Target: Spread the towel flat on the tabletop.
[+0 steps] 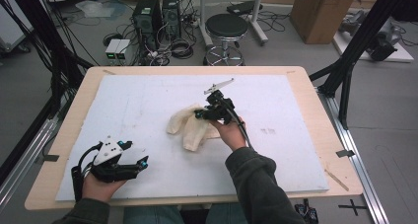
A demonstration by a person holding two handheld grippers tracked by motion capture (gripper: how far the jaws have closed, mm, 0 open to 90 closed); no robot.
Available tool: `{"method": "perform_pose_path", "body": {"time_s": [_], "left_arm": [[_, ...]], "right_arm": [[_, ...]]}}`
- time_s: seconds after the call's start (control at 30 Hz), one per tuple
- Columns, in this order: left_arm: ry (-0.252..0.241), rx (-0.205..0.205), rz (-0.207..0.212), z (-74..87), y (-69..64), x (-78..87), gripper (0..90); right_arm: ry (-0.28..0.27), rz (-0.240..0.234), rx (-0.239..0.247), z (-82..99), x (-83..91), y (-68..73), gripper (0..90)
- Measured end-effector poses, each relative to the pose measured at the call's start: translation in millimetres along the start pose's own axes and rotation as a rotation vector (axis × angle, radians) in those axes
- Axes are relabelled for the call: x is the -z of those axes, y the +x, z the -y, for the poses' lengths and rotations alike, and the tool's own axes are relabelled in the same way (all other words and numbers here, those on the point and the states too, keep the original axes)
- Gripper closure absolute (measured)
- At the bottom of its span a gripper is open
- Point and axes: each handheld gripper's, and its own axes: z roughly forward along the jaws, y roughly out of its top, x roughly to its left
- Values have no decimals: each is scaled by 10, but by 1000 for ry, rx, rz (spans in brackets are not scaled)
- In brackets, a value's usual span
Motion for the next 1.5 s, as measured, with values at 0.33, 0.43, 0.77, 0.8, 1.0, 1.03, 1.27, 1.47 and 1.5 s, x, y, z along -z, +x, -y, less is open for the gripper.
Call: {"method": "perform_pose_path", "body": {"time_s": [0.33,0.43,0.77,0.8,1.0,1.03,1.27,1.47,1.5], "left_arm": [[7,-5,12,-4,15,-37,241],[9,-8,12,-5,17,-42,241],[9,-1,14,-21,-25,-75,241],[8,0,18,-24,-25,-75,241],[0,8,24,-36,-48,-97,241],[4,5,26,-39,-48,-98,241],[0,8,26,-41,-48,-98,241],[-6,16,28,-38,-36,-95,241],[-6,14,24,-38,-32,-93,241]], "right_arm": [[71,13,-8,61,-338,-92,620],[37,6,-6,41,-249,-91,537],[-76,-30,31,41,292,-42,454],[-81,-30,52,69,349,-24,458],[-59,-23,94,307,493,10,554],[-43,-23,94,353,496,-2,567],[-1,-18,64,612,410,-116,637],[69,-2,57,735,238,-172,640],[79,1,60,742,206,-172,640]]}}
